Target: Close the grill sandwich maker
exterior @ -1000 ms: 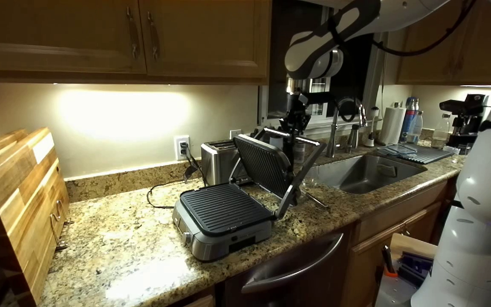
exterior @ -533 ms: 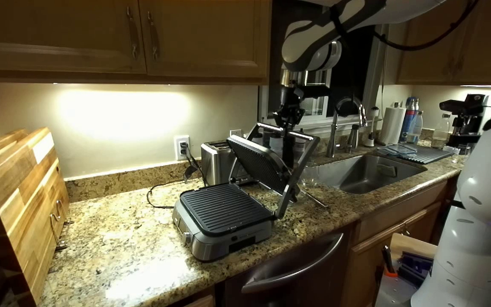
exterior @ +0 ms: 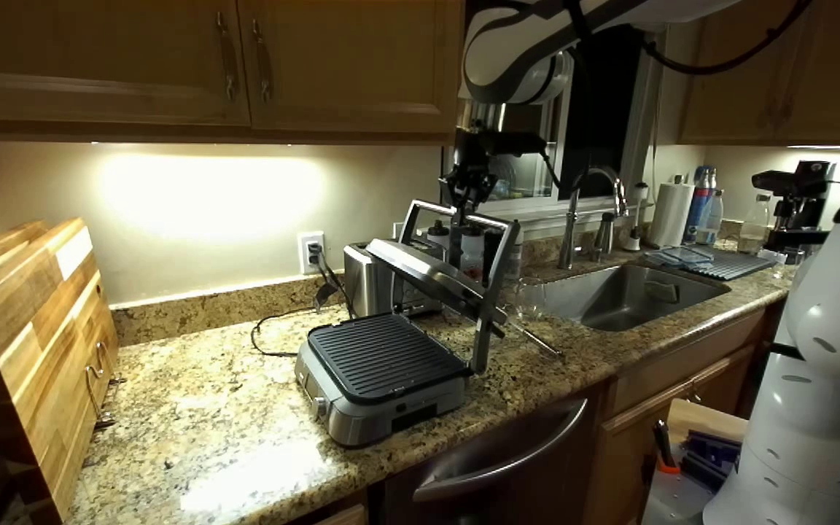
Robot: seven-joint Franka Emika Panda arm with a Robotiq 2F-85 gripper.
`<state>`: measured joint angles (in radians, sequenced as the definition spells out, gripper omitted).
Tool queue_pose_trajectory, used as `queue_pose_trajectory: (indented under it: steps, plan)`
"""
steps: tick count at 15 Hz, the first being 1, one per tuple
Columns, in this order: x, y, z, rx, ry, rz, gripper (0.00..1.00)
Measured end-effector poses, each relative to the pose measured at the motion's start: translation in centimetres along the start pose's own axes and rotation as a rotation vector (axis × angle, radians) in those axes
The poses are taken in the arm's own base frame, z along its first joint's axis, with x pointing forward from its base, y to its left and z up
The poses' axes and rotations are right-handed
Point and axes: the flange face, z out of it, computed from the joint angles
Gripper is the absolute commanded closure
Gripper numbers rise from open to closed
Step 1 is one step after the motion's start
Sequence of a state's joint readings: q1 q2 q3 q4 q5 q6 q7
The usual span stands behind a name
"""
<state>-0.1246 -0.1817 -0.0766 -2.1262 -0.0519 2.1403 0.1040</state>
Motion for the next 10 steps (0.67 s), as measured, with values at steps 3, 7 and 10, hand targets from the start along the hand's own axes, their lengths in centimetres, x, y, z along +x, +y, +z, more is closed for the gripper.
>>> queue_pose_trajectory:
  steps: [3, 7, 10]
  plan:
    - [0.1, -3.3, -0.6, 0.02, 0.014, 0.0, 0.88]
    - [0.3, -8.6, -0.4, 0.061, 0.029, 0.004, 0.88]
    - [0.5, -12.9, 0.7, 0.096, 0.028, 0.005, 0.88]
